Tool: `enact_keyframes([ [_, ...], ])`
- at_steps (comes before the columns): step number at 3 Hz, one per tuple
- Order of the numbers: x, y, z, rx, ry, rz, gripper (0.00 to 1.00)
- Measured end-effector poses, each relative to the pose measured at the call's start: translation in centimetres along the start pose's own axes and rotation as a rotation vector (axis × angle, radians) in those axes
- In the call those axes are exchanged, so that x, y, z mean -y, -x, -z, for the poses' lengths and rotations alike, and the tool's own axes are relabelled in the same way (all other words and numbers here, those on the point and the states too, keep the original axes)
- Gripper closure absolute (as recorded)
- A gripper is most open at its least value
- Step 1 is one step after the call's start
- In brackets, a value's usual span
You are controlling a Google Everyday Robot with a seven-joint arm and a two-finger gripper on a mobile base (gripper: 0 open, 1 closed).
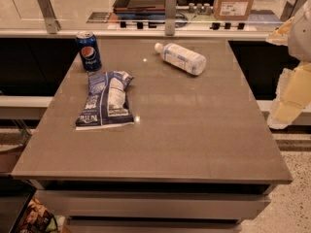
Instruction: Place blue plastic bottle upright
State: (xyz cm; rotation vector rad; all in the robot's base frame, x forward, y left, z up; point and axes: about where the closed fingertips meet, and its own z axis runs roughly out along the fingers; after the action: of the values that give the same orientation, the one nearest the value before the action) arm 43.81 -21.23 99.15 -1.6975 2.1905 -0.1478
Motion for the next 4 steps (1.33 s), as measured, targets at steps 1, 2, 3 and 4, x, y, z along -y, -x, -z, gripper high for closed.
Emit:
enact_keyframes([
  [1,0.0,0.0,0.0,0.0,0.0,0.0,0.0],
  [2,2.5,1.1,-0.5,0.04,0.017,-0.036,0.0],
  [3,6.7,2.9,-1.2,0.107,0.031,-0.08,0.0],
  [4,9.7,4.2,-1.7,0.164,0.04,-0.135,0.0],
])
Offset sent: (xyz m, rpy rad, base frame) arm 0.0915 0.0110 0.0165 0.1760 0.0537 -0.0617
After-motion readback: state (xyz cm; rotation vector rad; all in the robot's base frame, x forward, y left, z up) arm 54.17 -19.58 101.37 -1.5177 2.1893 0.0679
